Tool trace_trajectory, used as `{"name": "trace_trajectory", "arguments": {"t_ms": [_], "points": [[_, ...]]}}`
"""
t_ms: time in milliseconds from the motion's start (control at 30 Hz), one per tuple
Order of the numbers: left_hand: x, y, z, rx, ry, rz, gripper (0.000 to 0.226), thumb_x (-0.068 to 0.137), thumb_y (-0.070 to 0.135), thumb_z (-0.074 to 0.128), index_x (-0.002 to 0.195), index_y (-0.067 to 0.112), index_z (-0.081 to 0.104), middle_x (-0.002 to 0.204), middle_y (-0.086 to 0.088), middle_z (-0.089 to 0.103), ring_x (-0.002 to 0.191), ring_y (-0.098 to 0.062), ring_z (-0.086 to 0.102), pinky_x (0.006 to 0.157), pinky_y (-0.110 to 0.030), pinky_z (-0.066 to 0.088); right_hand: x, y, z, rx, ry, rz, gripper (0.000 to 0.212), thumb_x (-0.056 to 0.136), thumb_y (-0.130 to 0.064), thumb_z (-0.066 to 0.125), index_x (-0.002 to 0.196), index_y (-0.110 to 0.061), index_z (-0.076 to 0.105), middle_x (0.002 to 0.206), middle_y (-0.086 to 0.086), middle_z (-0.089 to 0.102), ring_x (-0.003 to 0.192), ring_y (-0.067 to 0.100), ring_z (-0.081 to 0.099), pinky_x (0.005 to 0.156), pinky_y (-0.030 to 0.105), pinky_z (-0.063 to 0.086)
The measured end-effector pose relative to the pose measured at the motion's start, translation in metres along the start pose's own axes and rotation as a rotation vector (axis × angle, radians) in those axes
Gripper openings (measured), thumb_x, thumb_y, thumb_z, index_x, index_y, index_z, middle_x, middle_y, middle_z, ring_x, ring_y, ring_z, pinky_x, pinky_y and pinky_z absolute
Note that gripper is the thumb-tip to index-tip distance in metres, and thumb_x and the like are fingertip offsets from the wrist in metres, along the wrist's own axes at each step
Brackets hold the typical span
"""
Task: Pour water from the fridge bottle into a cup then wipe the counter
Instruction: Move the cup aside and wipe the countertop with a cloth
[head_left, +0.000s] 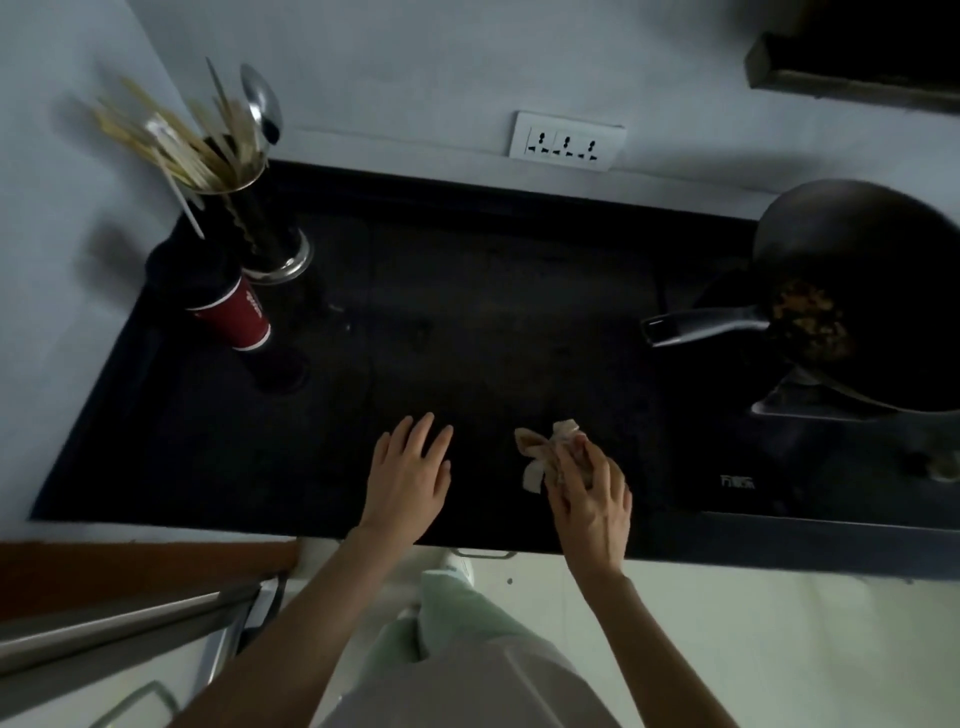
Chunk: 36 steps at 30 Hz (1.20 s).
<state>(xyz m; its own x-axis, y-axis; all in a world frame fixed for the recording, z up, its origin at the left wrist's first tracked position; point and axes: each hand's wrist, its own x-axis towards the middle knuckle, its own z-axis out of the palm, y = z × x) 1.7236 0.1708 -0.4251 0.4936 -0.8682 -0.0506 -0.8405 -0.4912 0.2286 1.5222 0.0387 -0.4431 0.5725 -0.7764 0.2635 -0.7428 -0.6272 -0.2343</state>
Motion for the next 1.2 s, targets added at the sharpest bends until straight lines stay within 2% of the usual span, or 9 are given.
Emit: {"name": "trace_trajectory", "arguments": {"t_ms": [100,233,433,667,833,1000,1067,1133,1200], "points": [[0.020,0.005,-0.002,0.001,-0.027,0.004,0.046,0.092,0.030,0.057,0.135,0.016,0.053,0.141,-0.013,0.051,0.130,-0.035,0.048,0.100,-0.053,0.045,0.023,0.023,-0.001,-0.025,-0.014,0.085,0.040,0.093,-0.032,0.049,0.130,-0.022,0.059,0.135,0.011,0.052,0.113,0.034,0.052,0.083,0.050,0.049],[0.042,0.010,-0.004,0.002,-0.067,0.002,0.046,0.093,0.031,0.054,0.136,0.016,0.052,0.144,-0.013,0.048,0.132,-0.035,0.046,0.101,-0.053,0.045,0.056,0.045,0.003,-0.035,0.005,0.133,0.044,0.086,-0.019,0.069,0.128,-0.015,0.060,0.132,0.016,0.052,0.108,0.037,0.051,0.080,0.053,0.051],[0.061,0.007,0.001,0.025,-0.096,-0.006,0.047,0.093,0.032,0.054,0.137,0.017,0.050,0.145,-0.012,0.047,0.134,-0.034,0.044,0.103,-0.051,0.045,0.114,0.053,0.020,-0.014,0.028,0.269,0.042,0.087,-0.021,0.067,0.127,-0.016,0.057,0.132,0.016,0.051,0.109,0.039,0.048,0.077,0.057,0.049],[0.057,0.005,0.013,0.050,-0.048,-0.022,0.044,0.095,0.034,0.045,0.136,0.018,0.052,0.144,-0.011,0.049,0.134,-0.033,0.045,0.106,-0.051,0.042,0.146,0.031,0.032,0.047,0.057,0.451,0.044,0.079,-0.053,0.068,0.108,-0.019,0.069,0.120,0.014,0.061,0.114,0.038,0.050,0.091,0.056,0.039],[0.055,0.004,0.016,0.048,-0.053,-0.014,0.051,0.095,0.037,0.030,0.138,0.019,0.050,0.145,-0.010,0.048,0.136,-0.033,0.042,0.107,-0.051,0.040,0.148,0.015,0.038,0.059,0.077,0.254,0.027,0.074,-0.042,0.075,0.089,-0.020,0.072,0.099,0.003,0.069,0.093,0.032,0.061,0.083,0.044,0.041],[0.055,0.003,0.014,0.037,-0.068,-0.009,0.051,0.095,0.037,0.031,0.139,0.017,0.050,0.146,-0.011,0.047,0.136,-0.033,0.041,0.107,-0.051,0.038,0.089,-0.006,0.022,0.139,0.066,-0.055,0.020,0.078,-0.038,0.076,0.091,-0.022,0.074,0.103,-0.004,0.070,0.098,0.022,0.062,0.114,0.027,0.009],[0.055,0.004,0.013,0.023,-0.074,-0.015,0.051,0.096,0.038,0.031,0.139,0.017,0.050,0.146,-0.011,0.046,0.137,-0.033,0.041,0.107,-0.051,0.038,0.062,0.004,0.015,0.140,0.039,-0.125,0.021,0.080,-0.037,0.075,0.095,-0.022,0.074,0.109,-0.003,0.069,0.103,0.024,0.062,0.114,0.031,0.021],[0.055,0.004,0.012,0.018,-0.078,-0.014,0.051,0.096,0.038,0.031,0.139,0.018,0.050,0.147,-0.011,0.046,0.137,-0.033,0.040,0.107,-0.051,0.038,0.051,0.023,0.011,0.132,0.024,-0.138,0.021,0.083,-0.038,0.073,0.097,-0.022,0.073,0.111,-0.001,0.068,0.104,0.026,0.061,0.099,0.046,0.042],[0.055,0.003,0.010,0.021,-0.085,-0.012,0.051,0.096,0.038,0.030,0.139,0.018,0.049,0.147,-0.011,0.046,0.137,-0.033,0.040,0.108,-0.050,0.037,0.064,0.040,0.011,0.113,0.032,-0.066,0.024,0.084,-0.037,0.071,0.101,-0.021,0.072,0.111,0.002,0.067,0.102,0.029,0.060,0.090,0.051,0.045]]}}
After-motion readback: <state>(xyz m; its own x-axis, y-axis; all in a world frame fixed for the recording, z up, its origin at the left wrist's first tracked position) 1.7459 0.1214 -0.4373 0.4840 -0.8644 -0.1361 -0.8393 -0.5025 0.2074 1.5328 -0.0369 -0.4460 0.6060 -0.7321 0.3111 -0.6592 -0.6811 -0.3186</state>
